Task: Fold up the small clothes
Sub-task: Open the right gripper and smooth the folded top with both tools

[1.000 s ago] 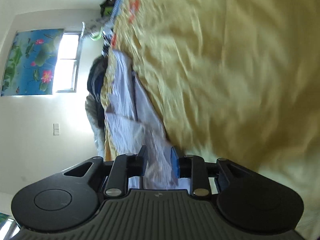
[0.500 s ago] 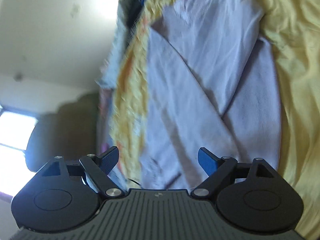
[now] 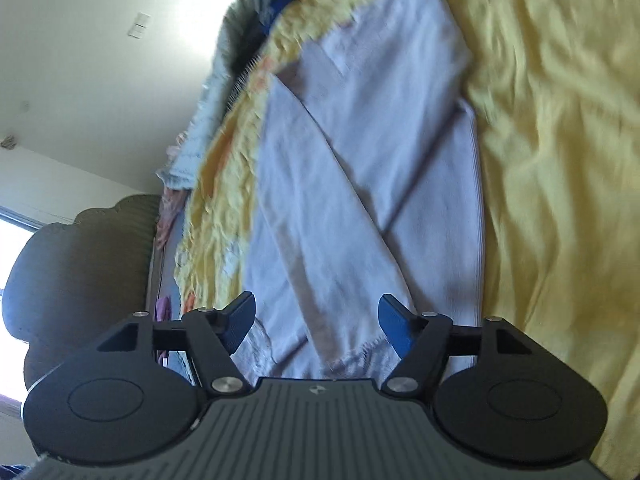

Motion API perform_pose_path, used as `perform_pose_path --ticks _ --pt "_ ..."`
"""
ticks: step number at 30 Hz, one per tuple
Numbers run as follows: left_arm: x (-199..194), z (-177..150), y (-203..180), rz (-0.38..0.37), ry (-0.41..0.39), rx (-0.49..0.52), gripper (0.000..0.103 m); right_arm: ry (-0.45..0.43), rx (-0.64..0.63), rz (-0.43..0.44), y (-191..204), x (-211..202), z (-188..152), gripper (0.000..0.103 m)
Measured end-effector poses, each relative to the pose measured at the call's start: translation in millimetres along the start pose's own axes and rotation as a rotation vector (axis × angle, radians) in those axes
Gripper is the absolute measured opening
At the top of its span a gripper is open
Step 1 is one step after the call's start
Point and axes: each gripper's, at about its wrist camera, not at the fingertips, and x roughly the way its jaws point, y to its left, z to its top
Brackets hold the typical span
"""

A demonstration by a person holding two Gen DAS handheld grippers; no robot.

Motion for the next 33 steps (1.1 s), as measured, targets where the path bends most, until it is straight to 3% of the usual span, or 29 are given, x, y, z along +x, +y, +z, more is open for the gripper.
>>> perform_pose_path --ticks 4,8,15,18,21,25,26,33 --pt "-17.7 20.9 35.0 0.164 -0.057 -0.018 0.086 -0.069 -0.078 -0.046 22.7 -3.0 38.9 0.068" --pt "-18.0 35.1 66.7 0.264 -0.099 -0.087 0.087 -0.046 -0.059 0.052 44.3 38.3 90.8 0.079" --pt "1.5 8.3 96.2 0.262 0.007 -0.19 0.087 0.064 0.002 0.117 83.2 175.4 175.7 0.083" --pt "6.3 -3.0 101.1 0.259 0.002 -0.217 0.088 0.084 0.019 0.068 86.6 229.0 201.8 0.083" --pt "7.1 -8.9 96.6 0.261 -0.013 -0.207 0.097 0.078 0.03 0.035 85.2 263.7 218.8 0.083" --pt "10.7 -14.2 86.3 0.292 -0.012 -0.143 0.099 0.107 0.044 -0.014 74.2 293.7 225.3 0.083" --pt "10.4 -14.5 85.1 0.29 -0.016 -0.14 0.099 0.095 0.041 0.012 71.3 296.0 225.0 0.084" --pt "0.6 -10.4 91.5 0.254 -0.018 -0.195 0.1 0.115 0.028 -0.06 84.9 292.2 224.1 0.081"
